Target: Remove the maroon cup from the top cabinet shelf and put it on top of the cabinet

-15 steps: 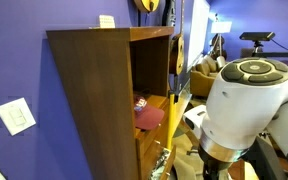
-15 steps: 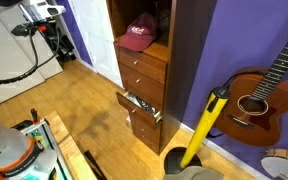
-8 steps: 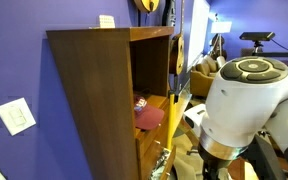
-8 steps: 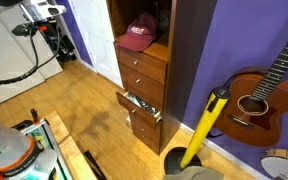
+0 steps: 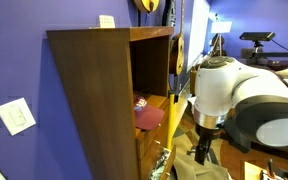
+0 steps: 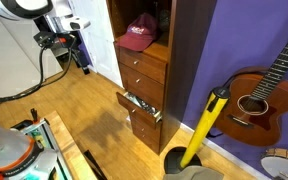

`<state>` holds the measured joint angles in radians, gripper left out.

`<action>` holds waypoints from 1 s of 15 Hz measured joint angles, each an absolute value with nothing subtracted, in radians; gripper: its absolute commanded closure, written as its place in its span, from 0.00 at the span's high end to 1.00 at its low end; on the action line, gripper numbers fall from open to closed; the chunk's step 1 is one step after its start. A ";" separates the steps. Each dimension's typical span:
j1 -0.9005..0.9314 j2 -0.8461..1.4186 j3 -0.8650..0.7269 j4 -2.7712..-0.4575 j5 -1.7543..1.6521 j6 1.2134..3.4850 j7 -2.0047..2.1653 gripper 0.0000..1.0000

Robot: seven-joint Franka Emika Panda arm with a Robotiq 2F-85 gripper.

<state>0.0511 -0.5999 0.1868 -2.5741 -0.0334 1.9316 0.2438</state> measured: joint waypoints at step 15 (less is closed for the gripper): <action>-0.040 -0.584 0.080 -2.631 -0.030 2.099 0.261 1.00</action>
